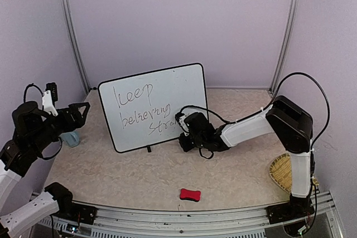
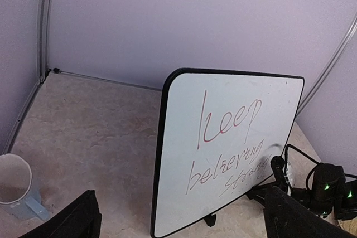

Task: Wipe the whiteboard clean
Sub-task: Move the whiteboard to the center of the board, then pick up the whiteboard eraser from the center of the board.

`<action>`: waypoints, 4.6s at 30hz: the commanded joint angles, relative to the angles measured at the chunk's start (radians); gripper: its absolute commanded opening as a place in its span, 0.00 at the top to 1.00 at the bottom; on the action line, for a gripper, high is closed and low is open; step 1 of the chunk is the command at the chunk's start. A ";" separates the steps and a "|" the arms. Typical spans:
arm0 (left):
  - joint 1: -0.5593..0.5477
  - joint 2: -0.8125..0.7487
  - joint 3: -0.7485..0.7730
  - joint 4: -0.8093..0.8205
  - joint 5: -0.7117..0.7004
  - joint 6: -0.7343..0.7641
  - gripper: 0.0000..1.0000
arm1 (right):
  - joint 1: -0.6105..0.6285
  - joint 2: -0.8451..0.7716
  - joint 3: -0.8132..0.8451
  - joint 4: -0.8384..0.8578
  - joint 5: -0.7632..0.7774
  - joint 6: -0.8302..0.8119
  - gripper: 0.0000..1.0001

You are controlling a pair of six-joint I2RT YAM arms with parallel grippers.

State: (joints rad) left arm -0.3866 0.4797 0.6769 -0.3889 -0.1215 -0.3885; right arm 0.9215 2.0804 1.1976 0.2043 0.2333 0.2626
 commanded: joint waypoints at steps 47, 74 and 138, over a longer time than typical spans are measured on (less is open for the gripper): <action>0.054 -0.035 -0.014 0.025 0.010 0.015 0.01 | -0.047 -0.250 -0.129 -0.093 -0.096 -0.256 0.51; 0.031 -0.039 -0.013 0.016 -0.012 0.011 0.01 | -0.039 -0.608 -0.271 -0.369 -0.383 -0.153 0.08; 0.009 -0.018 -0.011 0.011 -0.024 0.007 0.01 | 0.376 -0.277 -0.083 -0.717 -0.222 -0.339 0.34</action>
State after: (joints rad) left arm -0.3721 0.4564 0.6720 -0.3889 -0.1425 -0.3885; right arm 1.2854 1.7771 1.0885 -0.5049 0.0082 -0.0692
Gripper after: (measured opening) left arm 0.989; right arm 0.671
